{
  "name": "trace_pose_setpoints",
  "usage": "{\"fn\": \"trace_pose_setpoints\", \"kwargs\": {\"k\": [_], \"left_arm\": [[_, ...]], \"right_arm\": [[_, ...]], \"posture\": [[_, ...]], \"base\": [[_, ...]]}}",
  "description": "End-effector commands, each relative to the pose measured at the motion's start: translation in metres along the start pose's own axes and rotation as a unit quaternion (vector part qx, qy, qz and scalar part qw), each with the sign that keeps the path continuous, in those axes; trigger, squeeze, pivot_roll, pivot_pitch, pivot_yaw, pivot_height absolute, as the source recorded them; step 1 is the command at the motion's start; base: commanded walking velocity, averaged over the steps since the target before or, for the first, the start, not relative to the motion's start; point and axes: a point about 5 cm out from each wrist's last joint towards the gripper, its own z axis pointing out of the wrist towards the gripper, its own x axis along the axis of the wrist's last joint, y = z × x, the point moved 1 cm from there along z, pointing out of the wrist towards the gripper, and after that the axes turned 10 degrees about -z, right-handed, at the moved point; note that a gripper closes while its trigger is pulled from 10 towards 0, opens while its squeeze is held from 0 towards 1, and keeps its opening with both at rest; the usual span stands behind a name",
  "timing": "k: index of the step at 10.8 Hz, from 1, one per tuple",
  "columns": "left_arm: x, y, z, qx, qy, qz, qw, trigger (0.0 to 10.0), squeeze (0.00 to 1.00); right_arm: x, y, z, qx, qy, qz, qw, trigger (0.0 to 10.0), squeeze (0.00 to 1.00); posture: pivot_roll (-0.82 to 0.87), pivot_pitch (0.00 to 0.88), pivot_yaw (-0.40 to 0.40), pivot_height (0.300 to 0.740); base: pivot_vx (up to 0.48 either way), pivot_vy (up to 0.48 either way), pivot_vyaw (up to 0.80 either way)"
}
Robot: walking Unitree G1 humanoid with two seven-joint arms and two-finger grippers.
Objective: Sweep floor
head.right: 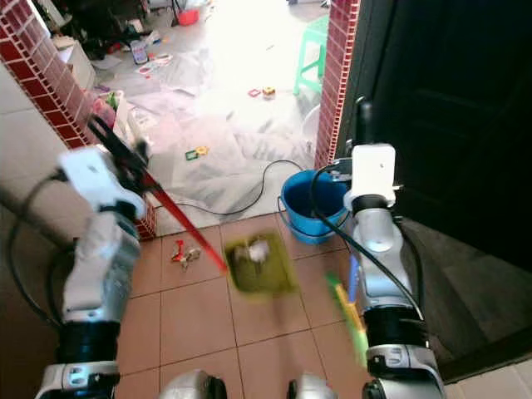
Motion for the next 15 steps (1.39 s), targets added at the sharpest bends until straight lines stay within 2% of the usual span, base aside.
{"fn": "trace_pose_setpoints", "kwargs": {"k": [1, 3, 5, 7, 10, 12, 15], "left_arm": [[0.035, 0.015, 0.007, -0.024, 0.067, -0.022, 0.997, 10.0, 0.00], [0.069, 0.022, 0.013, -0.024, 0.118, -0.040, 0.992, 10.0, 0.00], [0.091, 0.026, 0.022, -0.027, 0.150, -0.057, 0.987, 10.0, 0.00], [0.089, 0.024, 0.028, -0.029, 0.144, -0.054, 0.988, 10.0, 0.00], [0.081, 0.024, 0.029, -0.032, 0.134, -0.054, 0.989, 10.0, 0.00], [0.085, 0.025, 0.032, -0.031, 0.141, -0.056, 0.988, 10.0, 0.00], [0.089, 0.022, 0.035, -0.028, 0.150, -0.057, 0.987, 10.0, 0.00]], "right_arm": [[0.008, -0.002, 0.001, 0.001, 0.019, 0.001, 1.000, 10.0, 0.00], [0.006, -0.004, 0.001, 0.005, 0.016, -0.001, 1.000, 10.0, 0.00], [0.002, -0.007, 0.000, 0.015, 0.010, 0.003, 1.000, 10.0, 0.00], [0.002, -0.014, -0.003, 0.033, 0.009, 0.003, 0.999, 10.0, 0.00], [-0.003, -0.011, -0.006, 0.033, 0.002, 0.003, 0.999, 10.0, 0.00], [-0.002, -0.017, -0.007, 0.045, 0.004, 0.007, 0.999, 10.0, 0.00], [-0.002, -0.018, -0.006, 0.049, 0.006, 0.006, 0.999, 10.0, 0.00]], "posture": [[-0.15, 0.000, 0.093, 0.740], [-0.15, 0.000, 0.092, 0.740], [-0.15, 0.000, 0.089, 0.740], [-0.15, 0.000, 0.092, 0.740], [-0.16, 0.000, 0.100, 0.740], [-0.16, 0.000, 0.098, 0.740], [-0.16, 0.000, 0.100, 0.740]], "base": [[0.000, 0.000, 0.00], [0.000, 0.000, 0.00], [0.000, 0.000, 0.00], [0.328, 0.000, -0.80], [0.480, 0.000, 0.00], [0.480, 0.000, 0.00], [0.480, 0.000, 0.00]]}}
